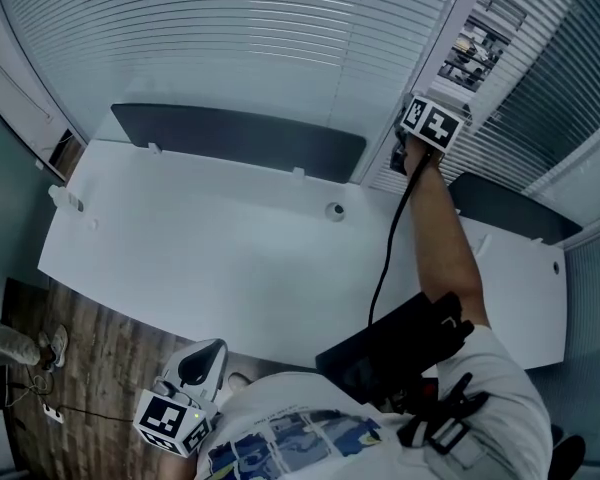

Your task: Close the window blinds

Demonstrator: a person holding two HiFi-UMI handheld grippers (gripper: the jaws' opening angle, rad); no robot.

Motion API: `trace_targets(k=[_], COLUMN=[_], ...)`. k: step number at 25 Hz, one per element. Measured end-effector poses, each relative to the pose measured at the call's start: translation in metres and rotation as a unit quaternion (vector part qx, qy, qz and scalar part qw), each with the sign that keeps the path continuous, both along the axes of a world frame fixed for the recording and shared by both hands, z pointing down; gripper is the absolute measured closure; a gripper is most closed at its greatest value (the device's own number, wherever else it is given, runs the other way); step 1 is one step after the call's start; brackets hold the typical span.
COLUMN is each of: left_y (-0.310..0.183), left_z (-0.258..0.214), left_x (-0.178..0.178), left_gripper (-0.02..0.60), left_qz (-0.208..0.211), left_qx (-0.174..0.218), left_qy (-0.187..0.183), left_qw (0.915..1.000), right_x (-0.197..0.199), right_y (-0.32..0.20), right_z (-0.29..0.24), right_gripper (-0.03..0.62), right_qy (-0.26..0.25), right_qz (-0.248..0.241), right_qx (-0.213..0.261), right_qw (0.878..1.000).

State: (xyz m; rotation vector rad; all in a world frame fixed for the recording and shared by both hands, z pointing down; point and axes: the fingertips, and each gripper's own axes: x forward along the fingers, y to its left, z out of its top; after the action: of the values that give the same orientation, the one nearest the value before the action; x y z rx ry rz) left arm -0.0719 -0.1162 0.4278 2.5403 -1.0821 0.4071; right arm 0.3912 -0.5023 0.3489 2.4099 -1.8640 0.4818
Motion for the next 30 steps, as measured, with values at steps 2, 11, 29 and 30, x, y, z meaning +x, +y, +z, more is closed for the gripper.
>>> trace_targets(k=[2,11,29,30], left_y=[0.0,-0.001,0.002,0.002], left_z=[0.0,0.001,0.007,0.005], left_x=[0.0,-0.001,0.0,0.0], left_gripper=[0.575,0.575,0.575,0.575], left_qz=[0.001,0.004,0.006,0.006], left_qx=[0.001,0.0,-0.002,-0.003], left_qy=[-0.001,-0.005,-0.004,-0.003], left_qw=[1.0,1.0,1.0,1.0], right_x=[0.001,-0.008,-0.008,-0.008], right_y=[0.001,0.0,-0.002,-0.002], right_z=[0.0,-0.011,0.006,0.005], right_gripper=[0.465,0.47,0.47,0.468], right_qy=[0.013,0.234,0.381,0.372], right_qz=[0.005,0.001,0.008,0.008], right_qx=[-0.005,-0.053,-0.103,-0.098], right_qw=[1.0,0.971,0.919,0.923])
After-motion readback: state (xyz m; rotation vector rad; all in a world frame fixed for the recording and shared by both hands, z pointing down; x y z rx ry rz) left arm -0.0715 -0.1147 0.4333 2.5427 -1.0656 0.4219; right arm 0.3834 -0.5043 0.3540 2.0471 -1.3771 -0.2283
